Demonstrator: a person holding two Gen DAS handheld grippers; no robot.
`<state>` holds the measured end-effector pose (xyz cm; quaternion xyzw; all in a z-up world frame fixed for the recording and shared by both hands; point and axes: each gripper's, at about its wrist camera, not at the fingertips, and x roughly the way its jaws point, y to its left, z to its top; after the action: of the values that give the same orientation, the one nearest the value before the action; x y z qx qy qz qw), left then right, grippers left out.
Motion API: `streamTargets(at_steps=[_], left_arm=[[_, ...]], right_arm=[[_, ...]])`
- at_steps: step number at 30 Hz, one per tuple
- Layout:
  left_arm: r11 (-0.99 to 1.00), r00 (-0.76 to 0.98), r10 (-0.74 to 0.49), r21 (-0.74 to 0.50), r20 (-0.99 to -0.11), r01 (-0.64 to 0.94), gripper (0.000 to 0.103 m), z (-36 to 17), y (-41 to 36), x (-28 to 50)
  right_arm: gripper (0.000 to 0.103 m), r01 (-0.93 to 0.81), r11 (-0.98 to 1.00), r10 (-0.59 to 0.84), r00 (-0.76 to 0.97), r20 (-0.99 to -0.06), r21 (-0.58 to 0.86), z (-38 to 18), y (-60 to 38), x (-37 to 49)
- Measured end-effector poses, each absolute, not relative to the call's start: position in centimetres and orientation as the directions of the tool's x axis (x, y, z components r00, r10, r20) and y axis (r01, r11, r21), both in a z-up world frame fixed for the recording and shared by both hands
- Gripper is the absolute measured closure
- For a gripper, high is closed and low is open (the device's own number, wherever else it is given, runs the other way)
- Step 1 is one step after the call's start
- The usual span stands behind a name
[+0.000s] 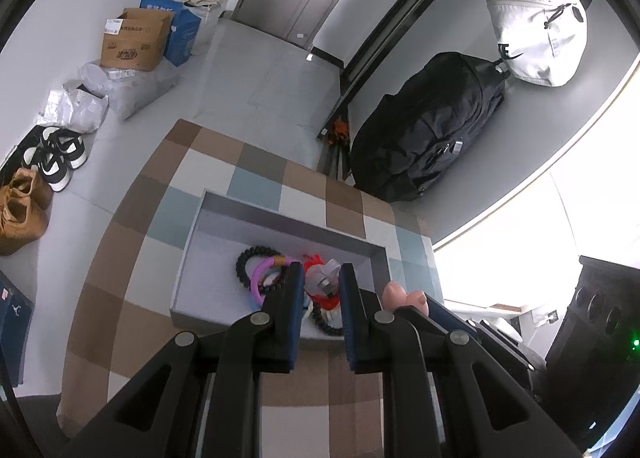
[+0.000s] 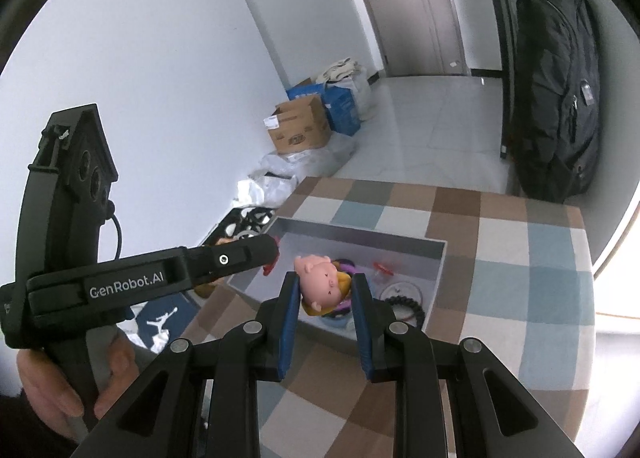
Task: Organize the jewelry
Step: 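Lower the red keychain and pink pig into the box and open both grippers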
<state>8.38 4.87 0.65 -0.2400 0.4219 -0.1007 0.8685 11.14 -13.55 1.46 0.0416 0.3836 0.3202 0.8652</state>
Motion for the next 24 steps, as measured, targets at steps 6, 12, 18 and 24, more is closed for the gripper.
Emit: streamTargets(at_steps=[6,12,18,24], left_arm=[[0.861,0.609,-0.376,-0.506,-0.698,-0.05,0.09,-0.1,4.8,9.5],[0.865,0.585,-0.38,-0.499,-0.717,-0.05,0.09,-0.6,4.2,10.4],[0.87,0.562,-0.385,-0.491,-0.732,-0.043,0.09,-1.1,3.5,11.2],[0.879,0.543,-0.379,-0.476,-0.75,-0.044,0.09,-1.4,3.2,11.7]], right_arm=[[0.078,-0.497,0.798,0.586,0.507,-0.632,0.341,1.3,-14.3,12.3],[0.078,-0.463,0.804,0.584,0.499,-0.64,0.373,0.7,-15.1,13.7],[0.078,-0.445,0.805,0.585,0.489,-0.647,0.392,0.3,-15.3,14.6],[0.078,-0.424,0.808,0.582,0.463,-0.669,0.409,-0.7,-15.4,15.2]])
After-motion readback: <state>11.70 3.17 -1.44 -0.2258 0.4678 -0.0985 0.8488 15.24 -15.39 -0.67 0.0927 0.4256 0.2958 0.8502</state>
